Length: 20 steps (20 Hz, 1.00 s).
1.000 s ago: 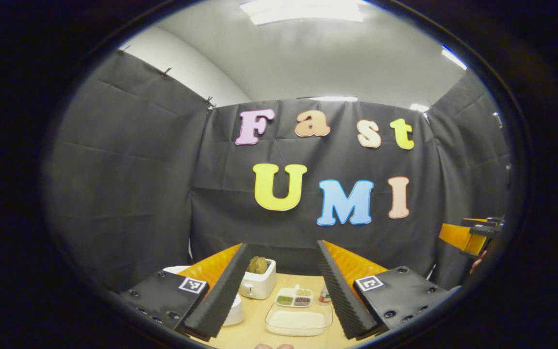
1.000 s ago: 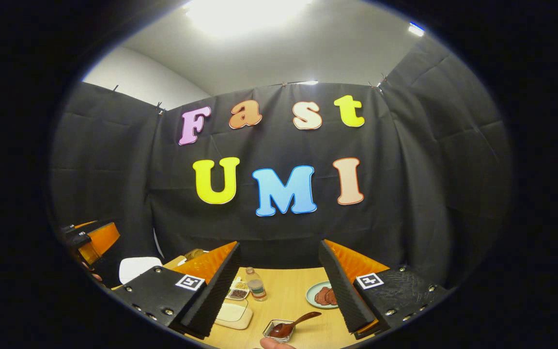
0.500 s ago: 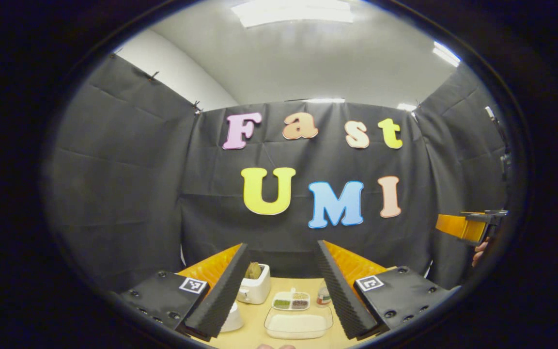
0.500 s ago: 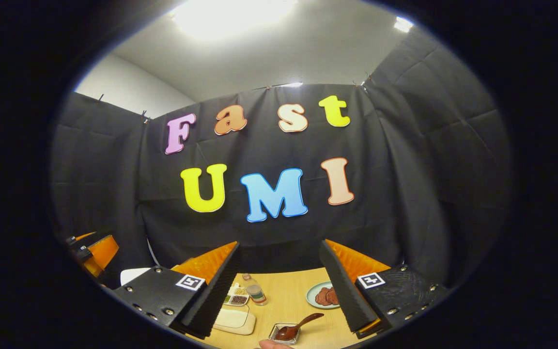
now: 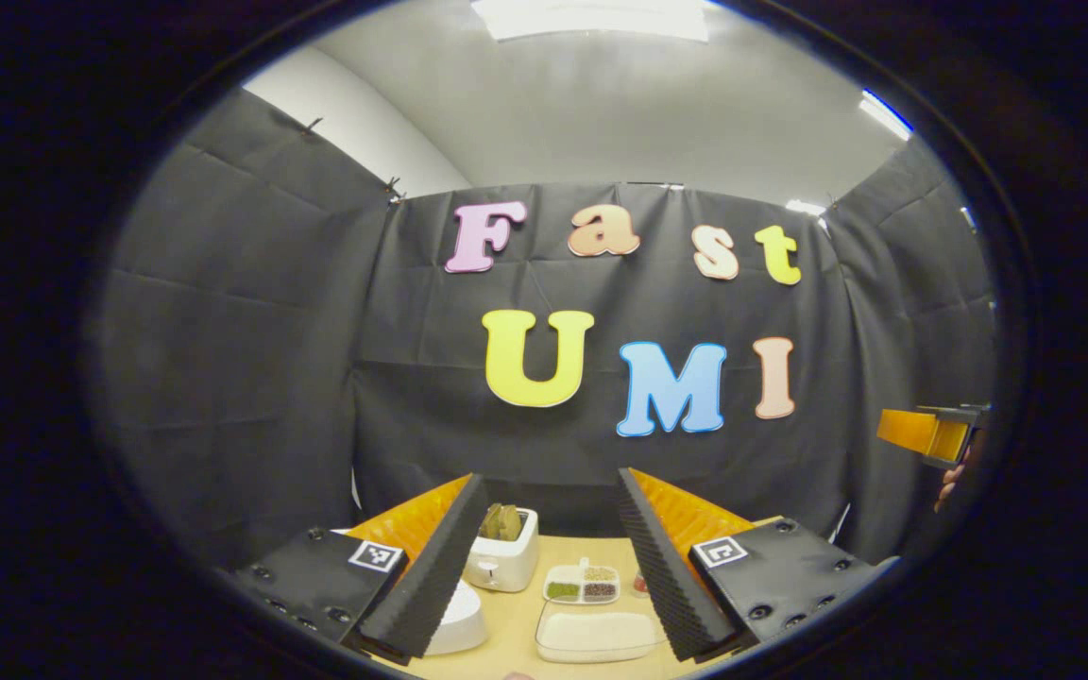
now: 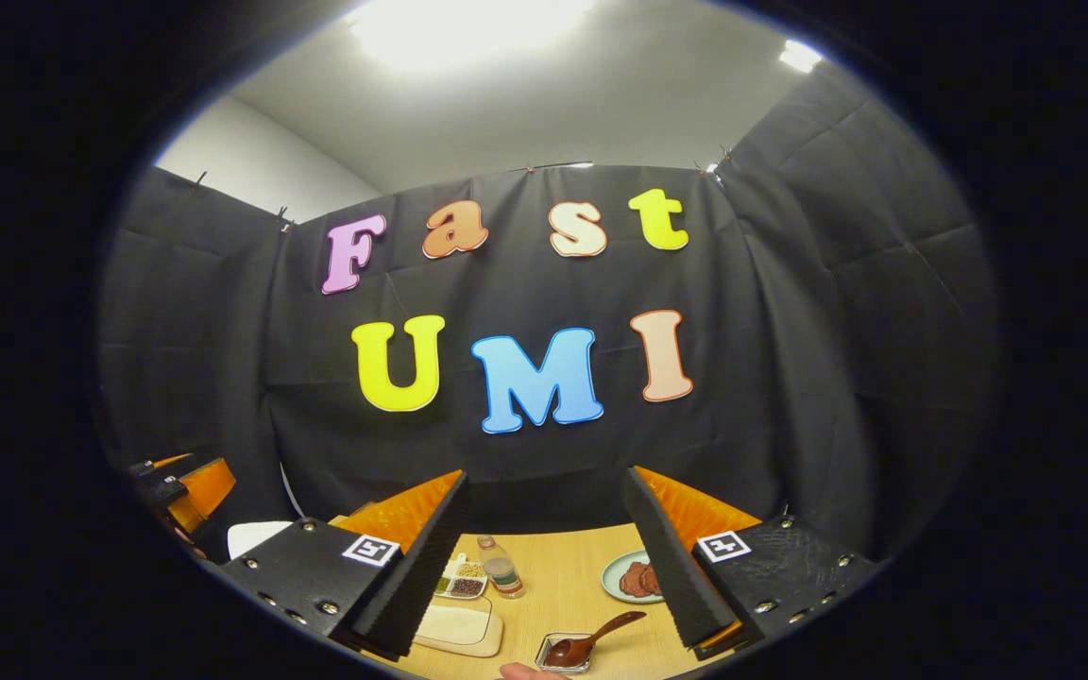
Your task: Close the left gripper, press the button to open the rice cooker; take a wooden spoon from the chopstick holder with the right hand, scoop a spoonful of rice and pour it into the rice cooker, then put the wooden spoon back into the chopstick holder.
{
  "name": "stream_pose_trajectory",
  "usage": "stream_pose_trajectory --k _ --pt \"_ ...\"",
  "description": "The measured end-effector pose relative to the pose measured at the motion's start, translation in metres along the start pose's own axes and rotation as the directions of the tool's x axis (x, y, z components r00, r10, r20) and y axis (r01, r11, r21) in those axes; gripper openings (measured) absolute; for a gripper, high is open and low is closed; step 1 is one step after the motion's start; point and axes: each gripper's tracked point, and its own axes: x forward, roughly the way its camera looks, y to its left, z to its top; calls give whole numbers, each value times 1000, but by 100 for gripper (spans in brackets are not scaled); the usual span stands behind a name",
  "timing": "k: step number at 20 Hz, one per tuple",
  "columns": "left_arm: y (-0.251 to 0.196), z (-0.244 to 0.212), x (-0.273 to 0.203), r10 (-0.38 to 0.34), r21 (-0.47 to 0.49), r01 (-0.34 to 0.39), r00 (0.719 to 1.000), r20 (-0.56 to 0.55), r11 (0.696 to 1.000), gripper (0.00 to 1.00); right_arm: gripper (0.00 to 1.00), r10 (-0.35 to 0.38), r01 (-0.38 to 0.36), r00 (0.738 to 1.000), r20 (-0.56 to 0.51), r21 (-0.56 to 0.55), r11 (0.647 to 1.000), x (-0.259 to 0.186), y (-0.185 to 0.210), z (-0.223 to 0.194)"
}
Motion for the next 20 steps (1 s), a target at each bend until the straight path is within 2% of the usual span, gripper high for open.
stream_pose_trajectory --k 4,5,6,8,10,14,16,18,20 --pt "30 -17 8 35 4 -35 999 -36 999 94 99 9 -9 1000 -27 -13 1000 10 12 -16" --pt "36 -22 9 44 0 -44 998 -47 999 87 99 9 -9 999 -33 -11 1000 12 14 -19" --pt "44 -30 10 62 -3 -62 997 -56 998 75 99 7 -8 999 -36 -9 1000 13 15 -21" --pt "60 -57 17 80 -1 -80 991 -109 997 42 99 -4 4 999 -34 -13 1000 16 14 -23" --pt "71 -93 24 62 -28 -69 979 -196 997 10 99 -16 15 999 -40 -22 1000 18 12 -29" --pt "136 -162 38 89 -136 -147 928 -362 980 8 99 -39 36 997 -73 -35 999 17 6 -45" --pt "167 -196 47 83 -210 -199 884 -459 957 8 99 -50 46 994 -98 -40 998 18 1 -56" --pt "199 -226 60 127 -169 -243 853 -506 955 8 99 -67 64 991 -114 -37 997 20 -4 -63" --pt "217 -247 70 147 -128 -254 828 -541 959 8 99 -77 73 988 -134 -34 997 22 -6 -70"
